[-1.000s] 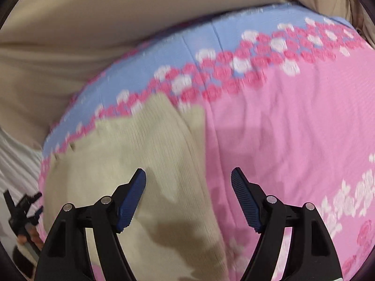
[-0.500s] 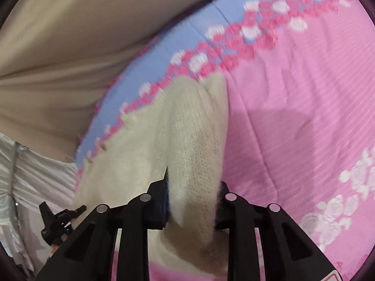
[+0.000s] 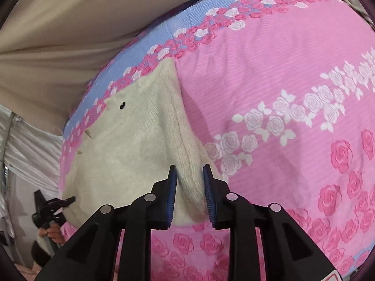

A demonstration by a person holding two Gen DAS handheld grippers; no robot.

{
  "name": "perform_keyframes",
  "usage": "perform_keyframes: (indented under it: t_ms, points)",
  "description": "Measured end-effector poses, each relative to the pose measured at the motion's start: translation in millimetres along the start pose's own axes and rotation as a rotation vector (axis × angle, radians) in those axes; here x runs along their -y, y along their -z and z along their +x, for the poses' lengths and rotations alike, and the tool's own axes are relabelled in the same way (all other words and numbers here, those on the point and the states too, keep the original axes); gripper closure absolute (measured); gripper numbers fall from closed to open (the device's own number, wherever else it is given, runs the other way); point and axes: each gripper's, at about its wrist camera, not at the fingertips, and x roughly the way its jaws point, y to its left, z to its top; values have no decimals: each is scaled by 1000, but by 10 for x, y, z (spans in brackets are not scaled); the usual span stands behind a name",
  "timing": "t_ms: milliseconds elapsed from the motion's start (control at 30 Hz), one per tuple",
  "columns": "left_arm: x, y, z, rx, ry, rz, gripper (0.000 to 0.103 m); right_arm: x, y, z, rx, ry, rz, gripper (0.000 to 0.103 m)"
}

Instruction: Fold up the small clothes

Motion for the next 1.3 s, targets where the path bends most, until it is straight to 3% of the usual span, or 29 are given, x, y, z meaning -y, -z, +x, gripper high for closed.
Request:
perform_keyframes:
  t_ms: [67,133,200,267,333,367,400,433,467,500,533,600,700,767,800,833,867,900,933,1000,1033,1067,1133,1200,1300]
  points:
    - [90,10,-121,14,-39,36,84,-149,-127,-8,34,49,-63,50]
    - [247,-1,-309,72,-41,84,79,-280,-285,-39,75,67,-113,35]
    - [446,-36,-539,177,-53,137,58,-365,-491,-6,103,78,-148,30]
    - [617,-102,-587,263,-107,165,19,-426,-647,142,80,84,-164,24]
    - [752,-187,-437,287,-153,207,11,-454,-745,413,24,71,-168,24]
    - [801,-236,-267,271,-185,237,11,-461,-765,558,-7,63,-172,29]
    - [809,-282,-115,250,-215,250,14,-486,-743,626,-32,49,-187,42]
    - [796,-328,99,199,-235,263,47,-523,-721,689,-55,55,-204,88]
    - [762,-360,276,113,-242,268,91,-570,-696,674,-60,63,-215,93]
    - [722,-376,327,61,-221,259,92,-624,-685,577,-31,33,-223,94]
    - [710,-385,260,79,-180,238,93,-704,-686,426,7,-13,-242,94]
    - [693,-397,-109,147,-77,223,94,-901,-756,129,77,-42,-298,94]
    - [673,-510,-450,217,-22,191,94,-1163,-1089,-17,134,-88,-346,95]
    - [681,-624,-465,251,-50,165,94,-1248,-1352,200,151,-53,-365,90]
    - [665,-709,-379,256,-101,159,93,-1239,-1442,393,139,-17,-373,86]
    - [630,-749,-281,244,-139,153,88,-1182,-1514,662,95,49,-368,70]
    - [562,-792,-98,207,-187,140,87,-1107,-1541,873,46,113,-348,64]
    - [534,-791,12,184,-228,132,87,-979,-1547,1083,-26,198,-308,65]
    - [477,-763,38,169,-260,113,87,-867,-1524,1143,-65,224,-263,65]
    - [274,-613,-104,198,-207,43,73,-688,-1384,965,-30,138,-203,62]
    - [192,-546,-170,211,-201,15,54,-610,-1292,871,-20,116,-189,49]
    - [65,-438,-256,232,-203,-29,45,-524,-1195,798,-16,109,-175,39]
    - [-71,-326,-275,234,-205,-56,44,-321,-987,761,-34,62,-130,36]
    - [-143,-276,-188,196,-165,-72,42,-188,-872,904,-113,7,-74,36]
    - [-174,-303,-23,161,-90,-128,35,-231,-949,1033,-84,-72,-30,32]
